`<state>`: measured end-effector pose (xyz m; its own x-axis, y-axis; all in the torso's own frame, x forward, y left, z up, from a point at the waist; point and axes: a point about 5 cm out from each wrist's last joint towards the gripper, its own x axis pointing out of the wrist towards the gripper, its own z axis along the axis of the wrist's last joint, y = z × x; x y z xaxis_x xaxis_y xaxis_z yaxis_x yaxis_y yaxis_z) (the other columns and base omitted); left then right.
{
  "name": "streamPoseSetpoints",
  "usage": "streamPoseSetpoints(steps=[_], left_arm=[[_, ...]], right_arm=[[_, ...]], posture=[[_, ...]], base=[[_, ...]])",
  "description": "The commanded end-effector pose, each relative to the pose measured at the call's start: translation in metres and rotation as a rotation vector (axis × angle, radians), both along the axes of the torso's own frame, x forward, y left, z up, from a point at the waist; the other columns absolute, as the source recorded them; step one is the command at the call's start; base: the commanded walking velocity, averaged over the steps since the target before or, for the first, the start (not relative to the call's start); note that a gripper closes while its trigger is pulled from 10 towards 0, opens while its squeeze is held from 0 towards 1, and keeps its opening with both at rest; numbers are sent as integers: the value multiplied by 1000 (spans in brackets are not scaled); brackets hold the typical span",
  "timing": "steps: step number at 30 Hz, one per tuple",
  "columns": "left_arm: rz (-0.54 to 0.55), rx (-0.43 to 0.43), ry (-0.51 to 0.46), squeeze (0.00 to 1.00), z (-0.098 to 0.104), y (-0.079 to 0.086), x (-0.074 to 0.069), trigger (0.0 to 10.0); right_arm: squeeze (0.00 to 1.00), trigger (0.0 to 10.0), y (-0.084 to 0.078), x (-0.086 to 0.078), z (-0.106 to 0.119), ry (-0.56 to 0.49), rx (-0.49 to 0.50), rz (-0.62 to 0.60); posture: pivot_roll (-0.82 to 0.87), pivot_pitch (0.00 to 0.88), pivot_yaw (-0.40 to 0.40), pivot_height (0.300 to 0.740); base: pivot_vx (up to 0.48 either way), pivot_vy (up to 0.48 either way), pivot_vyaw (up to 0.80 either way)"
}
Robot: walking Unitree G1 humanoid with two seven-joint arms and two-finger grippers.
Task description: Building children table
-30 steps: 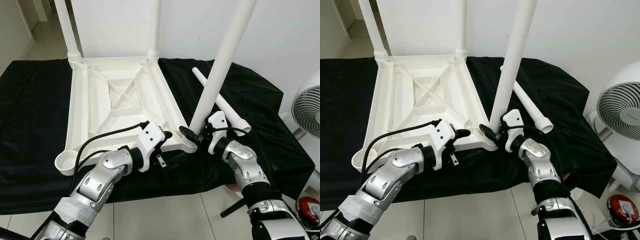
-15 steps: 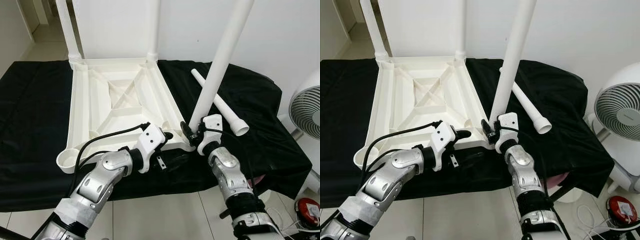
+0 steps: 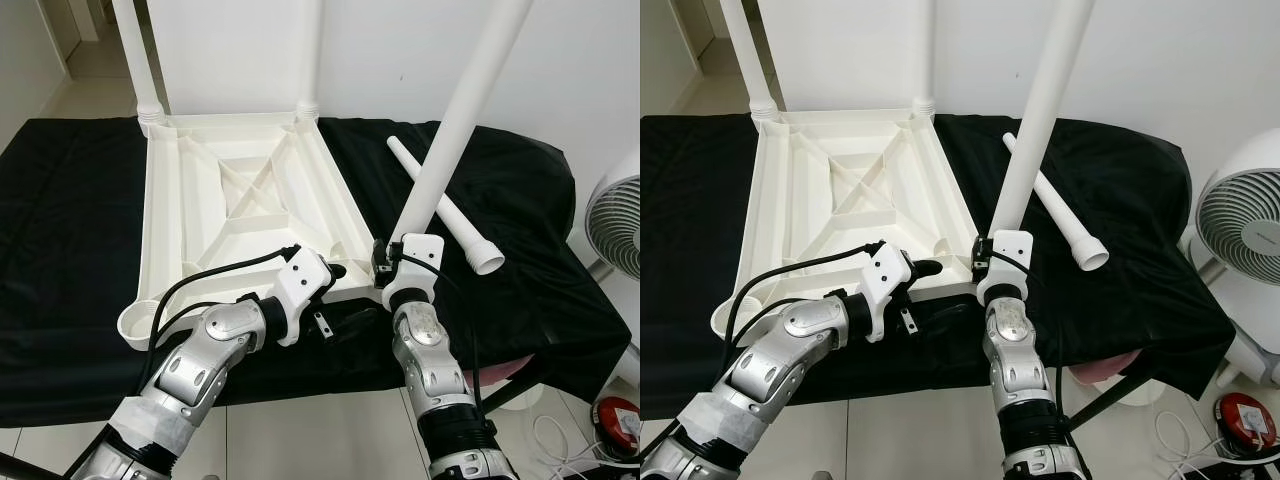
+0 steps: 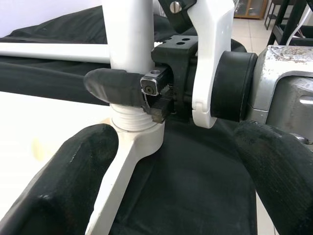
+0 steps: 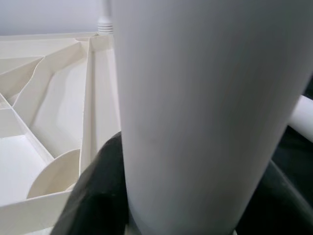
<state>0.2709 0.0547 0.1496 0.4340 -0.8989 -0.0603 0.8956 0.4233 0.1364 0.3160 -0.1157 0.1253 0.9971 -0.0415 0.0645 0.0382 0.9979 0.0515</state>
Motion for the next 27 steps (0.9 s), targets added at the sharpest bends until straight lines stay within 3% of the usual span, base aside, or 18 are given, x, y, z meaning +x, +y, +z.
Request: streamPoseSetpoints(steps=[1,2,12,13,15,17,24,27], left_arm=[[-60,18,-4,0,-1,-3,-3,10000],[-60,17,-5,0,-1,-4,-3,10000],[-51,15,-7,0,0,-2,-1,10000],[-48,13,-7,0,1,-1,-1,10000],[-48,12,-7,0,1,-1,-1,10000],[-50,12,-8,0,2,-2,0,10000],[-53,11,-11,0,3,-3,2,10000],[-54,10,-16,0,5,-3,5,10000]], right_arm=[[957,10000,-5,-4,-11,53,7,-9],[1000,10000,-5,-4,-9,40,15,4],[1000,10000,-18,-1,-8,35,-37,131],[0,10000,-26,2,-11,56,-64,225],[0,10000,-28,2,-12,62,-68,246],[0,10000,-34,6,-12,48,-134,359],[0,10000,-33,9,-11,49,-185,507],[0,10000,-32,12,-9,31,-244,635]], posture=[[-70,0,-48,740],[-69,0,-51,740],[-70,0,-52,740],[-72,0,-51,740],[-72,0,-51,740],[-80,0,-42,740],[-92,0,-25,740],[-87,0,-25,740]], base=[[0,0,0],[0,0,0],[0,0,0],[0,0,0],[0,0,0],[0,0,0],[0,0,0],[0,0,0]])
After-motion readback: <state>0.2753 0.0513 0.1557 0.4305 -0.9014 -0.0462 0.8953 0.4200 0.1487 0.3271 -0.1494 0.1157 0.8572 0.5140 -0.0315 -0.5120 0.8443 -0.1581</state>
